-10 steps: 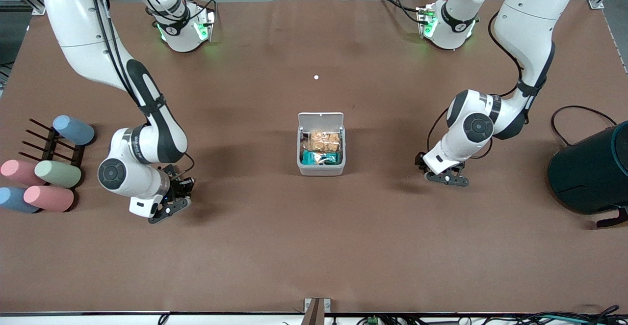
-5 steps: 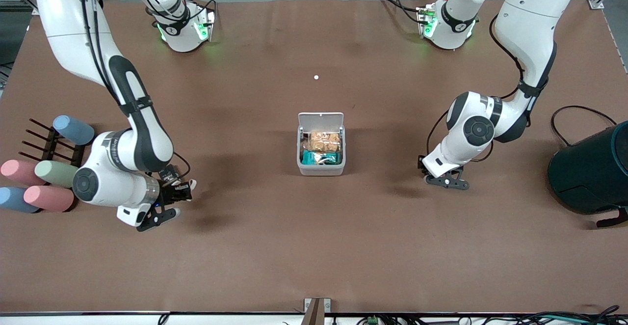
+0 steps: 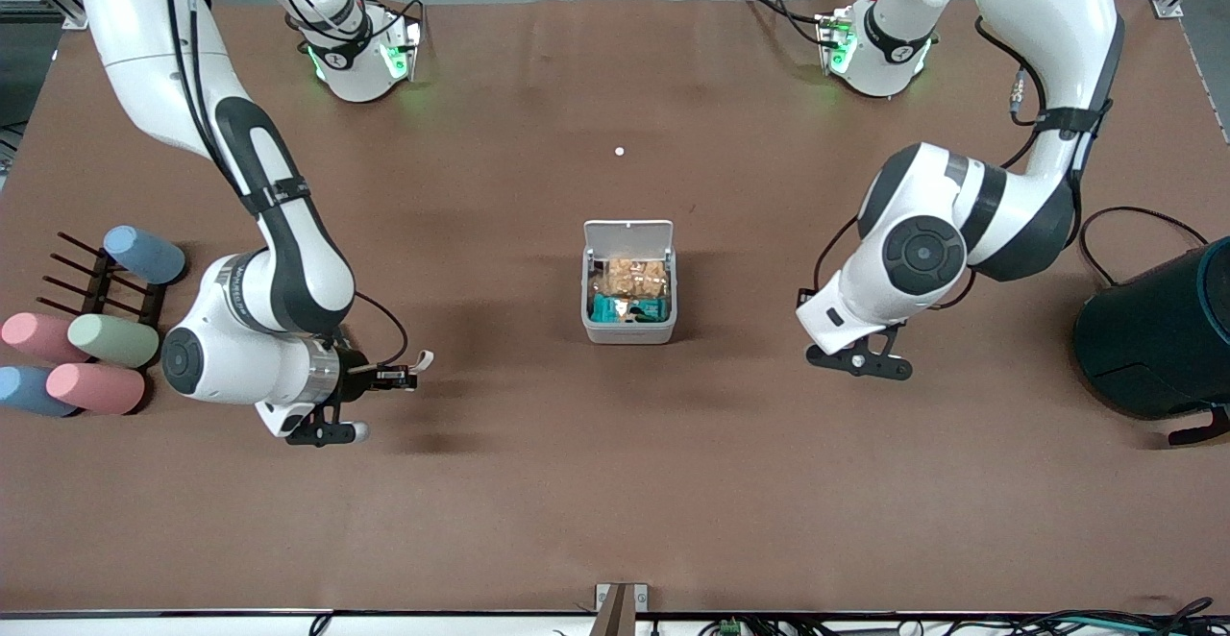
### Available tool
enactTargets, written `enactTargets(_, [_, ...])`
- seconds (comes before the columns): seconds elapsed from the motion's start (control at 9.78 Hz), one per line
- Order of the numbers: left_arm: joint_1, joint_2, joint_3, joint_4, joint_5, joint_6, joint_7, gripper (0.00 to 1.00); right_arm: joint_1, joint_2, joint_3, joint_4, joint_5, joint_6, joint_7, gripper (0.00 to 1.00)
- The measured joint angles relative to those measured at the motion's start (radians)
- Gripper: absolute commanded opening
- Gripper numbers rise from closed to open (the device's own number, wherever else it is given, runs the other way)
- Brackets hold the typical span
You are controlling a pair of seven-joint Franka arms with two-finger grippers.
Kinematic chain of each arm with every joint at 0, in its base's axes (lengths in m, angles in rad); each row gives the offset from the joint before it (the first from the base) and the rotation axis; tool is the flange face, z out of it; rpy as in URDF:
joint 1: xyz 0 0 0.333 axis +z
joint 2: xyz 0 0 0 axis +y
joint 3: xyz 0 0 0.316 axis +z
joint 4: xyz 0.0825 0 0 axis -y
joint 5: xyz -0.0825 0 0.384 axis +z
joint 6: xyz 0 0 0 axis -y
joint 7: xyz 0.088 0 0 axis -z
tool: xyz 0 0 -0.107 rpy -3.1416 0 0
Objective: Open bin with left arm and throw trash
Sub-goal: 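Grasp the tape roll with the left gripper while the right gripper moves to the bin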
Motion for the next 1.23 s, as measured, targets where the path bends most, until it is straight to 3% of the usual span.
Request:
enactTargets(0.41, [-0.032, 0.058, 0.002, 0.048, -0.004, -0.013, -0.056, 0.0, 0.05, -0.001, 0.013, 0.002, 0.094, -0.003, 0.142, 0.08])
enactTargets(0.82, [-0.022, 0.059, 0.002, 0.056, -0.006, -0.03, -0.056, 0.0, 0.211, -0.017, 0.018, 0.029, 0.181, 0.048, 0.417, 0.08])
enactTargets(1.12, [-0.018, 0.059, 0.003, 0.059, -0.006, -0.037, -0.056, 0.0, 0.353, -0.023, 0.019, 0.037, 0.193, 0.132, 0.599, 0.08])
enactTargets(1.23, [-0.018, 0.059, 0.002, 0.059, -0.006, -0.038, -0.056, 0.01, 0.389, -0.024, 0.018, 0.051, 0.193, 0.137, 0.653, 0.14])
